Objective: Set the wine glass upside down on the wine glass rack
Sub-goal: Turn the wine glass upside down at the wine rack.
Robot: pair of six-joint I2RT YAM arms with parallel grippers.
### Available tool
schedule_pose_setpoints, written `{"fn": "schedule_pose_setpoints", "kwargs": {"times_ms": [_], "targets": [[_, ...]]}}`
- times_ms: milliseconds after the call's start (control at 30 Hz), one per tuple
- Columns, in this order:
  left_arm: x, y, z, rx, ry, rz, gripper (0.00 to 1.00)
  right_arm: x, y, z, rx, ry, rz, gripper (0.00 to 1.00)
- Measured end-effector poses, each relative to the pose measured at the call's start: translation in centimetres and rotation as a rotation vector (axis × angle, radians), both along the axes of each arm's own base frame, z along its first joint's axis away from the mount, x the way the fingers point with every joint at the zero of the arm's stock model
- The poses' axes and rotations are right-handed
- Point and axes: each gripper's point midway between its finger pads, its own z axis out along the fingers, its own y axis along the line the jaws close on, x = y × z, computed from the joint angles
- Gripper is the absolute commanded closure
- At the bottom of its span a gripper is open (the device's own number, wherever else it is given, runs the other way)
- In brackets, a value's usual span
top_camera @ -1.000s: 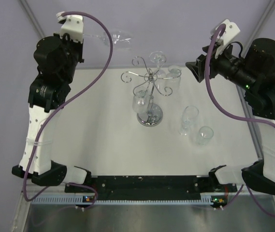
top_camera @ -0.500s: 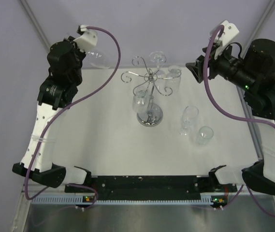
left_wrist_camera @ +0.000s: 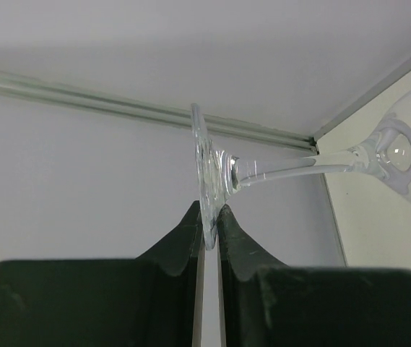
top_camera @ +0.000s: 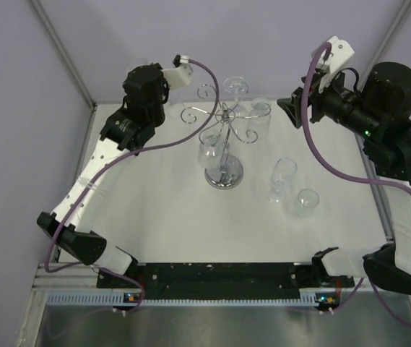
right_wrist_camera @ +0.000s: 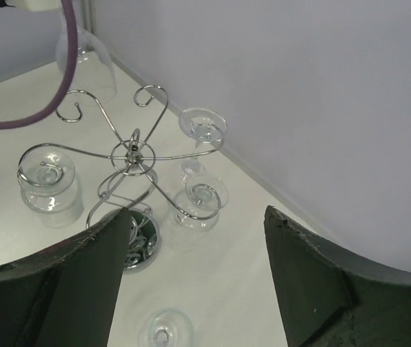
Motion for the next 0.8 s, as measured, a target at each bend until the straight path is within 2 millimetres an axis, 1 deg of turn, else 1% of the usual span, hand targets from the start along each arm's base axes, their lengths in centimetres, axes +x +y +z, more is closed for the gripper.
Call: {"fn": "schedule_pose_setpoints", "kwargs": {"times_ms": [267,467,600,800], "targets": [[2.1,-4.8,-3.2,0.113,0.074,-0.046,1.0,-0.1,-0.2,-0.4,-0.007,0.005,-0.006,0.26],[2.4,-8.4,-4.8,0.147,0.104,-0.101,1.0,-0.6,-0.5,-0.2,-0.008,-0.007,-0.009,0.27],[2.0,-9.9,-5.1,0.152,0.109,-0.129,1.0,-0.7,-0.6,-0.4,-0.01,-0.004,-0.013,0.27],[1.7,-10.9,-4.4,0.123,0.095,-0.145,1.0,-0.5,-0.7,-0.9,-0.017,0.007,-0.019,0.26]]}}
